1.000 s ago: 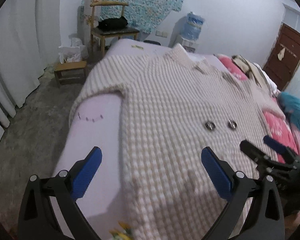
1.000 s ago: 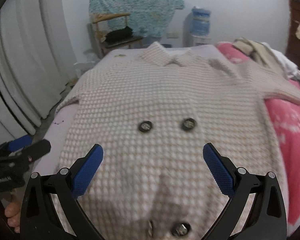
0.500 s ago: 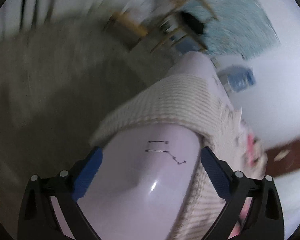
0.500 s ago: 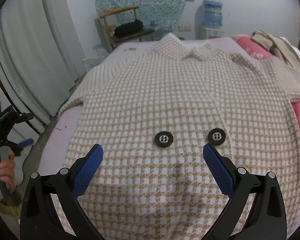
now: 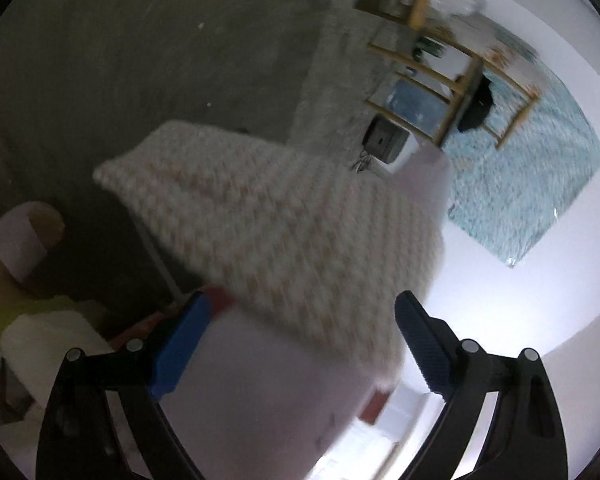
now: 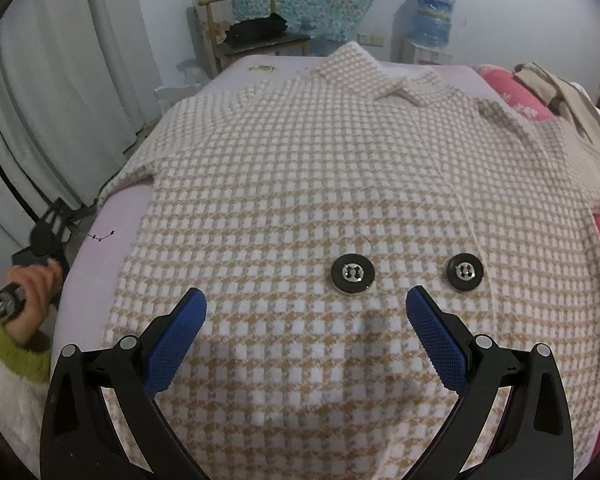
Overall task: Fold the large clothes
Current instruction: 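Roll the left tool and move it to the sleeve edge, then grasp the sleeve with the left tool and fold it across the coat body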
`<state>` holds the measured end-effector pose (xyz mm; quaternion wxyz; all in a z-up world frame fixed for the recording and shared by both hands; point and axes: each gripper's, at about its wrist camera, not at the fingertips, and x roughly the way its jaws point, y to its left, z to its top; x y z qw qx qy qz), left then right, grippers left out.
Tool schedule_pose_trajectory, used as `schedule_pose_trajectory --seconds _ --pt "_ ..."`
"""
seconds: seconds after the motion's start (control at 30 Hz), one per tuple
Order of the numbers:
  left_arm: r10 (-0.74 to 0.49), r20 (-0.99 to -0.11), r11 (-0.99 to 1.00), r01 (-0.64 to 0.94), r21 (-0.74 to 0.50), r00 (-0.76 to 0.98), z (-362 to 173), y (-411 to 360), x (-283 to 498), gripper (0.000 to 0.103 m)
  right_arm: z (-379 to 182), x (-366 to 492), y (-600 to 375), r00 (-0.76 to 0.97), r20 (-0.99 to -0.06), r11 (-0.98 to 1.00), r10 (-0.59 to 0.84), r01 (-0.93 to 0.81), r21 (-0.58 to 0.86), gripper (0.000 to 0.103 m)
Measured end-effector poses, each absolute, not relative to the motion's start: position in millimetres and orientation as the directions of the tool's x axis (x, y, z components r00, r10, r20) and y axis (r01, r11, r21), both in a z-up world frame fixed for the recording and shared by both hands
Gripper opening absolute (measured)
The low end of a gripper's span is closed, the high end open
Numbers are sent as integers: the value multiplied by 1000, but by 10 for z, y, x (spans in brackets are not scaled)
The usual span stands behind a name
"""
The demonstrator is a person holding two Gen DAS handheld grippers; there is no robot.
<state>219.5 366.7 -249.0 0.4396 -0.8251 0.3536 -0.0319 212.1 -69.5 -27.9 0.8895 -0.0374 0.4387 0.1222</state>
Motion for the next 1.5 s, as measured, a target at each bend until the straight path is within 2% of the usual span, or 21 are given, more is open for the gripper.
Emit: schedule_pose_trajectory --seconds 0.17,0.33,0.37,0.47,0.53,0.6,0.67,0.73,0.83,0.97,1.03,1.07,1.13,1.2,1.3,1.37,1.43,1.5 --pt "-658 -202 -421 -577 -700 726 -2883 3677 2424 91 -264 2157 -678 593 -789 973 160 -229 26 96" --pt "-600 -229 -463 -566 -682 767 -3056 3841 2487 89 -284 2223 -715 587 -798 979 134 -205 14 96" --pt "-587 -248 -455 -568 -686 770 -3033 3902 2504 85 -293 2229 -720 586 -800 979 130 -201 12 96" --pt "-544 -304 -430 -571 -699 782 -2969 4058 2464 54 -311 2245 -723 582 -804 980 124 -198 8 96" --pt "-504 -370 -373 -583 -722 781 -2846 4212 2440 29 -301 2240 -726 585 -801 980 125 -198 8 96" --pt "-457 -454 -272 -606 -747 765 -2628 4336 2466 14 -276 2222 -745 595 -794 981 125 -196 7 96" --pt "-367 -553 -99 -622 -777 748 -2214 4445 2432 11 -249 2211 -784 605 -786 982 125 -190 10 96" --pt "-296 -594 36 -612 -790 748 -1816 4470 2440 9 -231 2194 -819 612 -781 983 124 -182 14 96" --pt "-191 -606 244 -560 -792 772 -1099 4376 2499 8 -184 2167 -908 624 -771 986 127 -166 28 96" --pt "-87 -547 593 -398 -700 833 60 3761 2613 8 -95 2057 -1036 656 -743 988 132 -149 44 96" --pt "-200 -485 694 -227 -684 851 504 3290 2704 8 -79 2008 -1120 663 -736 989 134 -138 56 96" --pt "-297 -450 718 -114 -687 843 721 2968 2765 8 -74 1998 -1160 664 -735 989 137 -133 64 96" --pt "-374 -433 762 6 -647 820 951 2446 2806 8 -64 1957 -1297 668 -731 990 139 -117 81 96" --pt "-452 -445 793 119 -598 773 1069 1873 2856 9 -45 1953 -1407 673 -728 991 131 -99 87 96" --pt "-521 -505 808 207 -551 688 938 1156 2899 10 -42 1901 -1620 684 -720 992 119 -63 105 96" --pt "-532 -581 827 228 -514 616 670 733 3005 19 -67 1870 -1786 684 -720 991 114 -28 130 96" --pt "-546 -644 826 212 -523 536 346 470 3062 58 -114 1849 -1933 679 -726 988 113 0 154 96" --pt "-537 -680 832 179 -526 499 70 310 3030 62 -178 1838 -2055 666 -739 987 105 23 161 96"
